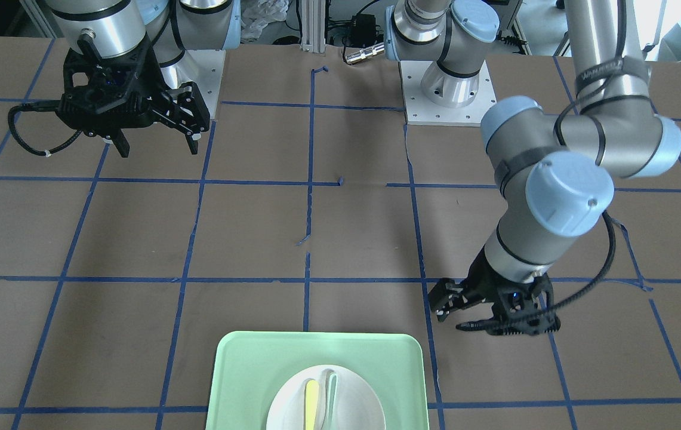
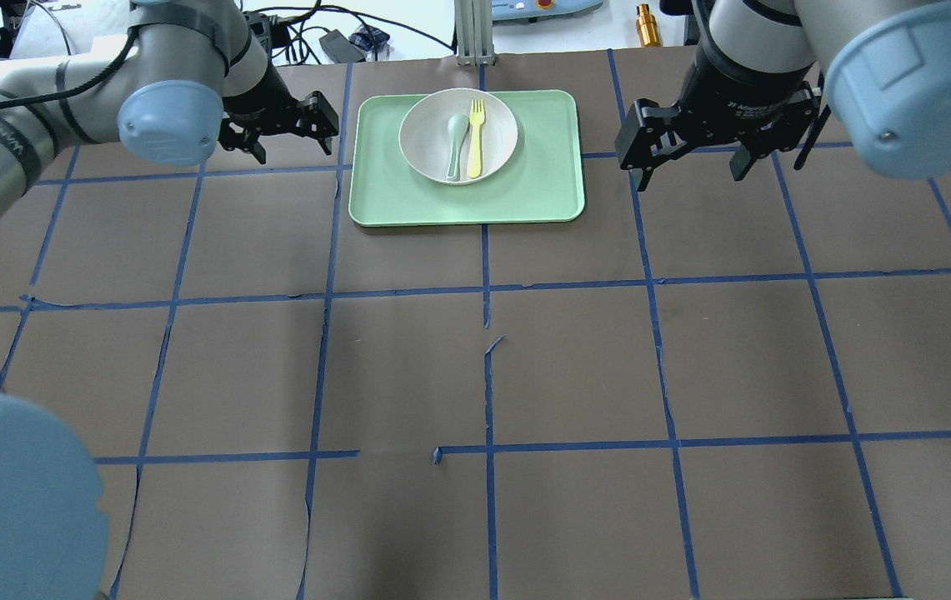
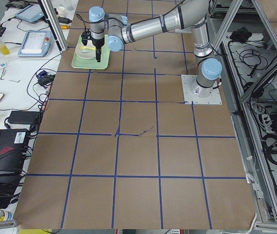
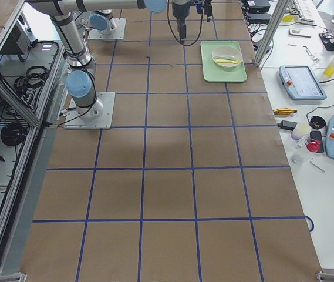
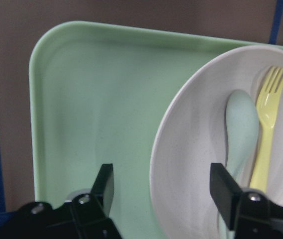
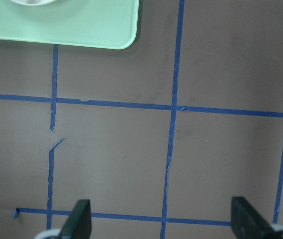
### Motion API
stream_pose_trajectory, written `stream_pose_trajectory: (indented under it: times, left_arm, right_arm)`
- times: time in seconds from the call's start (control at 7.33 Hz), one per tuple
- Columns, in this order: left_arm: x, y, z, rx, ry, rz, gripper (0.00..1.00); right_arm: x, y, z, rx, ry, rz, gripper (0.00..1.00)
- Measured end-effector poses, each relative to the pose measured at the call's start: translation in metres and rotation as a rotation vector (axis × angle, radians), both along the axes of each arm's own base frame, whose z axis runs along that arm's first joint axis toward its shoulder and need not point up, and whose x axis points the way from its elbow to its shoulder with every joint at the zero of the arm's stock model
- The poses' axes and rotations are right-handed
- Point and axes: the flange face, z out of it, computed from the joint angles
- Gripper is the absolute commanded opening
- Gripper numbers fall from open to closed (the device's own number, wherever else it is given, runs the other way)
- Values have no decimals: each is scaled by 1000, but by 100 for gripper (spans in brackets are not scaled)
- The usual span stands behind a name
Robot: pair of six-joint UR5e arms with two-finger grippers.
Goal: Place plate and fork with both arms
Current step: 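Open the left gripper and lift it away from the plate, then reach the right gripper over the plate toward the yellow fork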
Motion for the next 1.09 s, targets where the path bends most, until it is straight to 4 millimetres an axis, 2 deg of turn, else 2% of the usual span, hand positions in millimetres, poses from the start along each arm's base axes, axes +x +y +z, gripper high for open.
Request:
stream_pose_trajectory:
  times: [0.27, 0.55, 0.82, 1.09]
  left_arm:
    - [3, 64, 59, 48, -39, 0, 100]
    - [-3, 109, 105, 71, -27, -8, 100]
    - [-15, 125, 130, 68, 27, -23, 100]
    - [-20, 132, 140, 84, 40, -34, 100]
  right_arm:
    - [0, 0, 0, 0, 0, 0, 100]
    - [0, 0, 0, 0, 0, 0, 100]
    - [0, 0, -1, 3, 4, 1, 100]
    - [4, -8, -9, 8, 8, 8, 100]
